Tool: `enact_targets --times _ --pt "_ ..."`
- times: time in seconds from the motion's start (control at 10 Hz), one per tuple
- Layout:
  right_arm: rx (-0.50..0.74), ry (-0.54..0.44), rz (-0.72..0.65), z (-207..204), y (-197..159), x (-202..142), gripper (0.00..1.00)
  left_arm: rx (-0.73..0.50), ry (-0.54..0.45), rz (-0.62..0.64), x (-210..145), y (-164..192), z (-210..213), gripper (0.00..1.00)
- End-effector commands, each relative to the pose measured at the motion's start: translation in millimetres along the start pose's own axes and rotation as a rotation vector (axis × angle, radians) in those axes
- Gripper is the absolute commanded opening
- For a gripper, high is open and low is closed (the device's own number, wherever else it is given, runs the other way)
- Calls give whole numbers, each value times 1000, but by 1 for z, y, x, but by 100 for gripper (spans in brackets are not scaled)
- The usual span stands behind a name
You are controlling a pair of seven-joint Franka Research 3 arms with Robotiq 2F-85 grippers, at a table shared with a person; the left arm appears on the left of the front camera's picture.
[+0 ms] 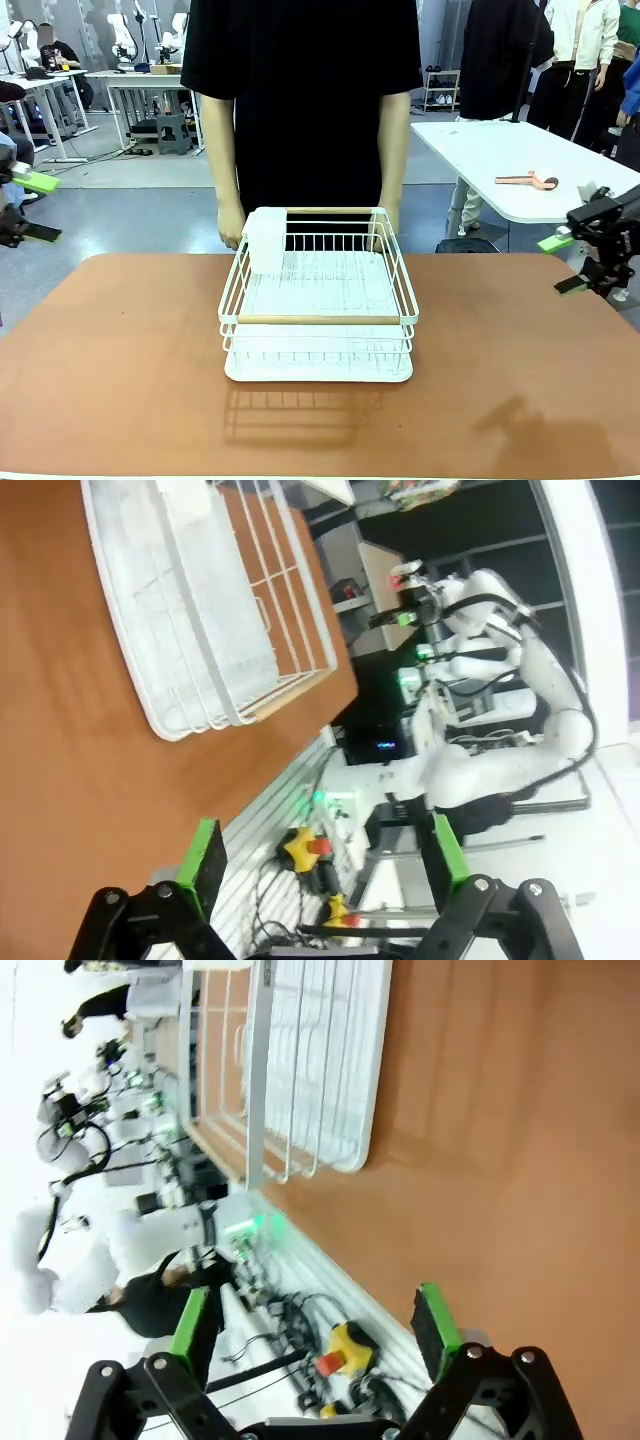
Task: Clean the table.
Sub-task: Pick up the Lint Roller when the human hands it over.
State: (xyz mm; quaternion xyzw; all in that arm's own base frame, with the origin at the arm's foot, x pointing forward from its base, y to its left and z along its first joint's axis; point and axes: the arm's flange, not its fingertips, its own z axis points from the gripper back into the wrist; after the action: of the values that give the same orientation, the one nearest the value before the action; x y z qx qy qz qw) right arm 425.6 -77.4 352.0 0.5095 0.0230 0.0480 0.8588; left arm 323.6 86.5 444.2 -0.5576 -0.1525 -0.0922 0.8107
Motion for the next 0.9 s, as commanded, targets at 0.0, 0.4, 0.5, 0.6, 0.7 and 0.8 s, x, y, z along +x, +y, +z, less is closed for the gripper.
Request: enact_targets --times 0.0,0.4,0.5,0.6,0.7,0.8 --pt "142 64 -111 39 -35 17 100 -111 -25 18 -2 15 57 100" --pt "321 34 -253 85 -85 33 100 -153 -2 118 -19 49 127 100" --pt "323 -3 -256 98 -89 35 100 -99 -19 157 -22 62 137 100" --pt "311 -37 -249 113 -91 36 100 -125 -41 170 -26 73 149 100" --pt "310 -60 -251 125 -93 34 100 -125 -72 174 -29 83 158 100" --pt "331 -77 -259 134 -95 32 100 -113 -60 165 -34 97 159 100"
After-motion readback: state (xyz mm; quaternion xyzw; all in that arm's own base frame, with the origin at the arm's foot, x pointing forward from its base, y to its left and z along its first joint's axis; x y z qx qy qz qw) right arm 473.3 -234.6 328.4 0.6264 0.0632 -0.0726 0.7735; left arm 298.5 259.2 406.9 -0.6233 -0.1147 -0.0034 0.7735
